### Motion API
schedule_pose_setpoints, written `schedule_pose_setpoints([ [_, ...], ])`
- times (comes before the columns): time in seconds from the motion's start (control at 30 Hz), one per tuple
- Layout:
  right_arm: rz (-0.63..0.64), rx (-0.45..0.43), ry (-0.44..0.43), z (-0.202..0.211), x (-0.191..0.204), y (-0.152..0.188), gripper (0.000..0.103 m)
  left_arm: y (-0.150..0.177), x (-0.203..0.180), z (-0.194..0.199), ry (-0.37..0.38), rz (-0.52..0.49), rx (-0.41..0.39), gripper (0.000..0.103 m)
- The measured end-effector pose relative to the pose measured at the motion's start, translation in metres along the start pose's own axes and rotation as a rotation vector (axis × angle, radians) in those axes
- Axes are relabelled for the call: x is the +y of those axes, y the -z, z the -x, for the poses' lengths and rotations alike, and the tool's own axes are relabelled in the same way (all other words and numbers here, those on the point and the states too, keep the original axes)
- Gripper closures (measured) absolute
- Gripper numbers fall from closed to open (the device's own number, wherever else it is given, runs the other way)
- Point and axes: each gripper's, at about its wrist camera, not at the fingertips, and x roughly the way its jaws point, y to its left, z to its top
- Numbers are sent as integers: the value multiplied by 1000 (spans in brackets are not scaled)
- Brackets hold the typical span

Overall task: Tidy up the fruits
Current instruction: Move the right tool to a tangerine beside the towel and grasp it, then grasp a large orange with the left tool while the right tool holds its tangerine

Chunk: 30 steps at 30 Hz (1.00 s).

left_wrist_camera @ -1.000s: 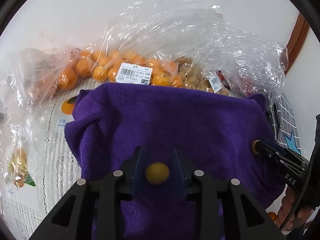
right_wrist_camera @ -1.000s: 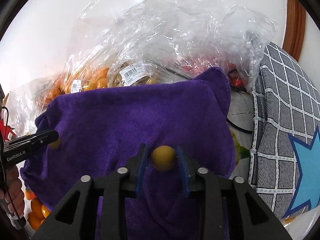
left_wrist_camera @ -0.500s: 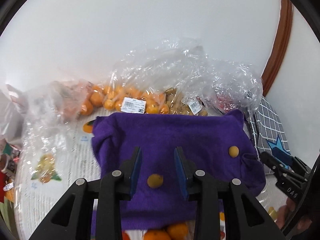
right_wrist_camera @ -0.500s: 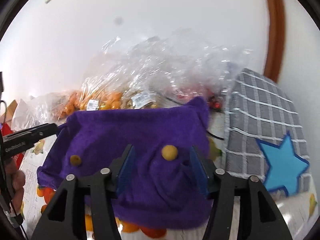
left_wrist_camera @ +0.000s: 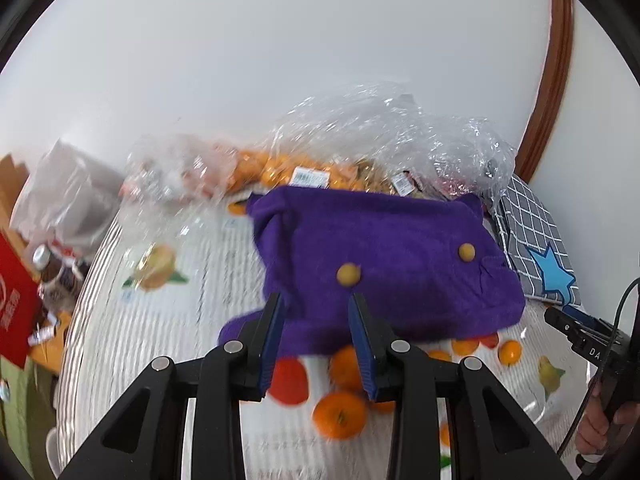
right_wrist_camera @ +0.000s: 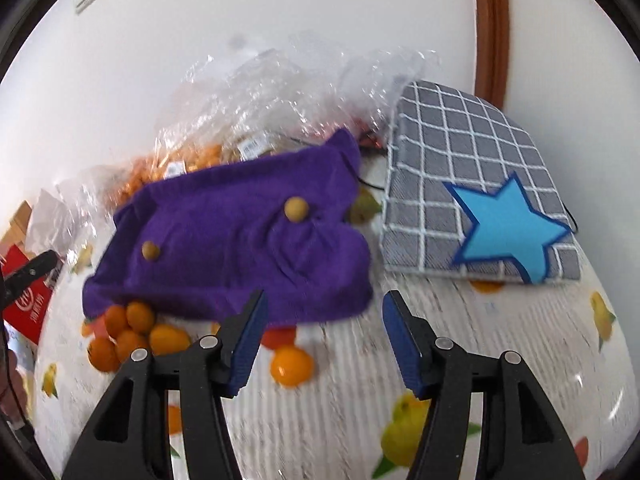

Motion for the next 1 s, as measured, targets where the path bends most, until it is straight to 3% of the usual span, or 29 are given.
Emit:
schedule_pose_setpoints([
  [0.17, 3, -24, -10, 7, -1, 26, 44, 25, 17, 3, -58, 24, 52, 70],
  [0.3, 11, 2, -54, -2, 7, 40, 48, 44, 30, 4, -68, 63, 82, 49],
  [0.63, 19, 69, -99, -46, 18, 48, 58, 62, 21, -10, -24, 43, 123, 49],
  [0.73, 25, 80, -103, -53, 20, 49, 70, 65, 10, -18, 13, 30, 141, 49],
  [1.0, 57, 45, -78, -43, 13, 57, 71, 77, -6, -37, 85, 11, 184, 49],
])
